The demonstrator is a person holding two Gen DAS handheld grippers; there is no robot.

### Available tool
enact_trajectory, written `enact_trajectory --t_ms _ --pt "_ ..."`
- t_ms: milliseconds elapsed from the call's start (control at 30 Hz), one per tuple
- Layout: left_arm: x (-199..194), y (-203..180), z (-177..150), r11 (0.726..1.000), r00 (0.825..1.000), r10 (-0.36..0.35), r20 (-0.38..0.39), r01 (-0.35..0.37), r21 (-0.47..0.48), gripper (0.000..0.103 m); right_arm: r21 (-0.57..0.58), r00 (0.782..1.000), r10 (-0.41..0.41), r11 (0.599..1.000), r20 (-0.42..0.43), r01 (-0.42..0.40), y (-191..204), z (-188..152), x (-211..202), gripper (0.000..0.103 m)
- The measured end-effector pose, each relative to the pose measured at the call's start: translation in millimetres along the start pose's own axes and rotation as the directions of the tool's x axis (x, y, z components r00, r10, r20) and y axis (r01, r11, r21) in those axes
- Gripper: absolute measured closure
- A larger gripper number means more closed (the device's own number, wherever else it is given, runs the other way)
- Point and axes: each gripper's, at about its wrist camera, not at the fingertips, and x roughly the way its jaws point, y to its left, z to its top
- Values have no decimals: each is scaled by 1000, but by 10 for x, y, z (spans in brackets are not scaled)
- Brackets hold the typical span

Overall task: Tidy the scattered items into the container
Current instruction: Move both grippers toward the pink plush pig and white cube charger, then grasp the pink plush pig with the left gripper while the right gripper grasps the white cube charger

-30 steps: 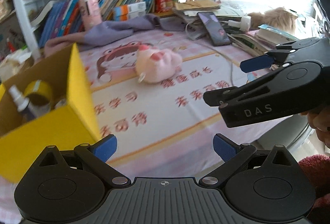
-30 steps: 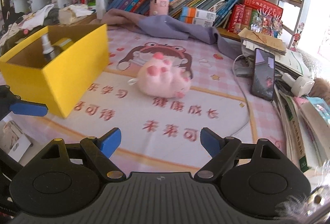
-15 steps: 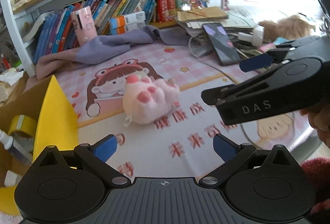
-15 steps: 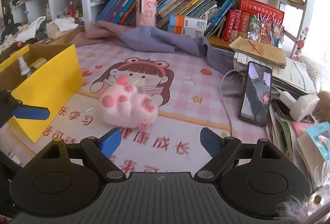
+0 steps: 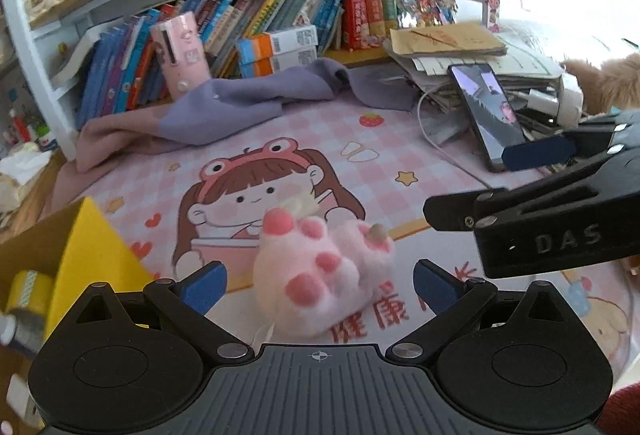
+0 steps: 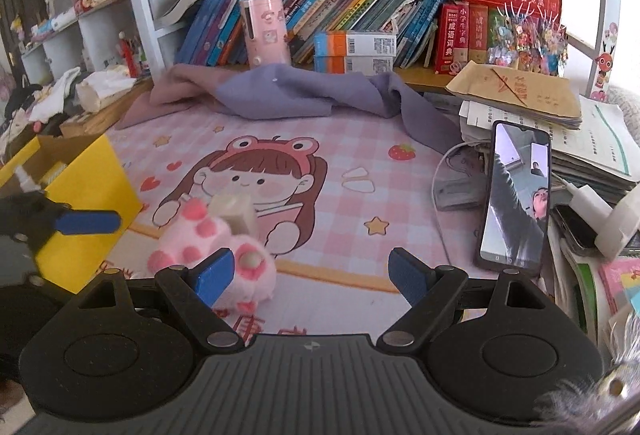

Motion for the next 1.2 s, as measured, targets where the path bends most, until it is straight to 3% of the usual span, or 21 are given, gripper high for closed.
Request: enact_trajectory --t_ms 300,533,733,900,1067,1200 --pt "530 28 93 997 996 -23 -91 16 -75 2 14 1000 8 1000 -10 -8 -153 131 125 19" --pt "619 22 66 999 996 -10 -91 6 -48 2 17 999 40 999 -14 -39 -164 215 234 19" --pt "446 76 0 999 995 -16 -98 12 -37 13 -9 995 98 995 -27 -98 -33 306 400 19" --pt "166 182 -115 998 994 10 -110 -16 -53 14 -20 991 131 991 -13 -131 118 447 641 19" --pt "-169 367 -239 987 994 14 -109 -31 -156 14 -86 979 159 982 -129 -170 378 448 1115 20" --pt "-378 460 -335 974 994 22 -103 -44 -220 14 -147 975 132 976 -178 -159 502 344 1368 31"
